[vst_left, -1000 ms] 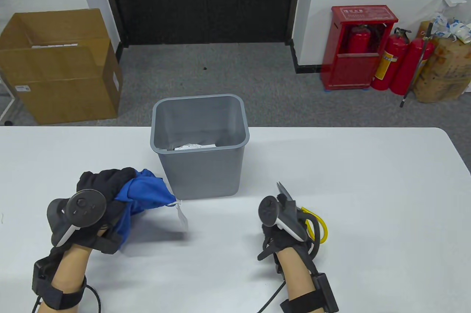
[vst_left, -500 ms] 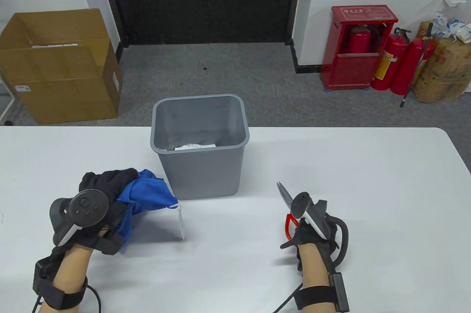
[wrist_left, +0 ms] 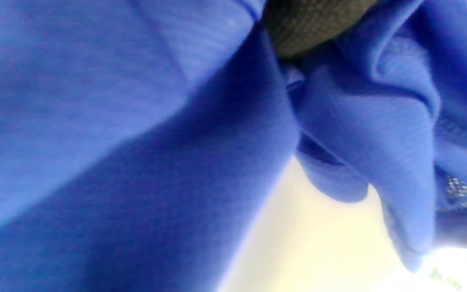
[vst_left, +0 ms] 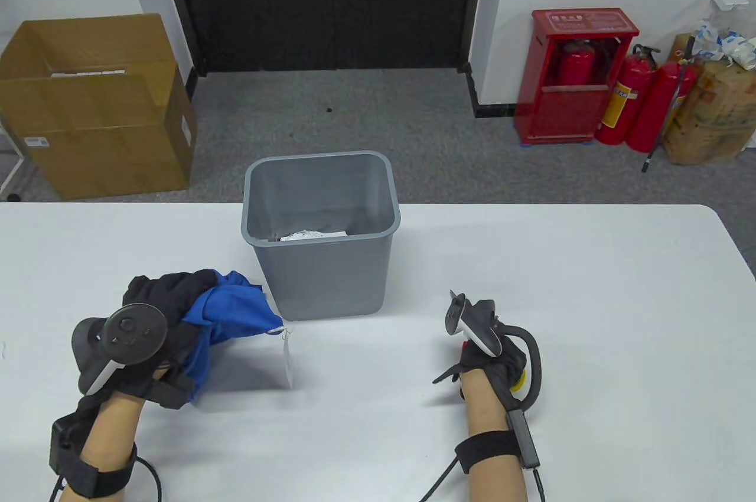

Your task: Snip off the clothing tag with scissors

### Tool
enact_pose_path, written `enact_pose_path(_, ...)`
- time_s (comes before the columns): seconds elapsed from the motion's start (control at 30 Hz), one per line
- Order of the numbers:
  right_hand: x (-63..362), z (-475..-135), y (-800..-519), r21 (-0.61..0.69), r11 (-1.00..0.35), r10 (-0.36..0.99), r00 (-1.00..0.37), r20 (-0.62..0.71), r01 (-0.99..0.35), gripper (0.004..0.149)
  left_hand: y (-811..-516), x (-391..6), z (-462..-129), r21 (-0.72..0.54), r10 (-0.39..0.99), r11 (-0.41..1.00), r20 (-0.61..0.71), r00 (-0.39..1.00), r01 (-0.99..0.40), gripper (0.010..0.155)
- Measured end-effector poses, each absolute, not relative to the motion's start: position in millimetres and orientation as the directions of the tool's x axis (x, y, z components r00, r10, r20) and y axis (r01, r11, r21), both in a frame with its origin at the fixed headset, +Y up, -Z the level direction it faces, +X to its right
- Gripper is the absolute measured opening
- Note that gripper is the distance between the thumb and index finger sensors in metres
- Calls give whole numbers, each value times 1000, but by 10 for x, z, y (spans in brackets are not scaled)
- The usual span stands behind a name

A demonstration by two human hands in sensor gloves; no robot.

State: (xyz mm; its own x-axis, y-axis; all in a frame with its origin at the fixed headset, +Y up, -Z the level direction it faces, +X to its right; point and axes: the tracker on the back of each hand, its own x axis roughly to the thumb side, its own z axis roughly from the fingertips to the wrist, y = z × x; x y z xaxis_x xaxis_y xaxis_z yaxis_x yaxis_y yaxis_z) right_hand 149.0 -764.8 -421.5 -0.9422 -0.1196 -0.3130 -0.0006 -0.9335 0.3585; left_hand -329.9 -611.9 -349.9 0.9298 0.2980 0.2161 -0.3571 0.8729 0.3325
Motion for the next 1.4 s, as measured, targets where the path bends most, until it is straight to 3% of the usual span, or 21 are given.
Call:
enact_pose_path(0.2, 1658, -4086, -7621, 221, -970, 9, -930, -367, -97, 75, -6133, -3334, -3501, 326, 318, 868, 216, 923, -375, 47)
enact_pose_path(0.23, 1699, -4060, -7595, 194, -970, 67, -924, -376, -149, 74, -6133, -3335, -3498, 326, 317, 868, 216, 923, -375, 47)
enact_pose_path(0.3, 1819, -4010, -7536, 102, -922, 306, -863, -401, -374, 74, -6128, -3341, -3490, 326, 322, 866, 218, 921, -380, 47)
enact_pose_path(0.33, 1870, -3992, -7510, 62, -874, 420, -813, -402, -482, 75, -6126, -3344, -3488, 326, 325, 864, 219, 920, -383, 47)
enact_pose_path(0.4, 1963, -3986, -7489, -34, -662, 726, -629, -277, -749, 74, -6121, -3357, -3490, 324, 335, 861, 219, 916, -392, 47)
enact_pose_path(0.5, 1919, -4005, -7426, -72, -376, 926, -371, -74, -924, 74, -6122, -3387, -3499, 322, 348, 856, 218, 912, -404, 47)
enact_pose_path(0.63, 1718, -4024, -7277, -142, -228, 964, -244, 109, -963, 74, -6134, -3427, -3511, 320, 363, 852, 212, 907, -415, 47)
enact_pose_path(0.7, 1594, -4029, -7228, -94, -109, 978, -123, 170, -990, 74, -6143, -3438, -3514, 317, 367, 852, 210, 906, -418, 47)
enact_pose_path(0.83, 1256, -4033, -7110, 128, 149, 976, 167, 140, -980, 75, -6144, -3433, -3509, 313, 371, 851, 210, 905, -421, 47)
enact_pose_path(0.97, 961, -3980, -6911, 142, 31, 976, 61, 210, -989, 67, -6135, -3447, -3506, 310, 381, 848, 209, 901, -430, 47)
enact_pose_path(1.03, 781, -3931, -6776, 203, -83, 967, -30, 253, -976, 67, -6122, -3480, -3506, 314, 393, 841, 205, 897, -440, 47)
enact_pose_path(1.1, 593, -3875, -6686, 321, -114, 970, -35, 241, -940, 68, -6109, -3523, -3503, 326, 407, 831, 196, 892, -451, 47)
enact_pose_path(1.23, 225, -3763, -6638, 437, -201, 965, -100, 242, -877, 69, -6095, -3628, -3498, 348, 456, 802, 167, 874, -485, 47)
enact_pose_path(1.3, 27, -3701, -6682, 528, -210, 971, -113, 210, -823, 71, -6092, -3680, -3494, 361, 479, 787, 154, 864, -500, 47)
enact_pose_path(1.4, -199, -3623, -6792, 616, -119, 990, -48, 130, -779, 86, -6087, -3747, -3495, 362, 517, 764, 152, 842, -534, 47)
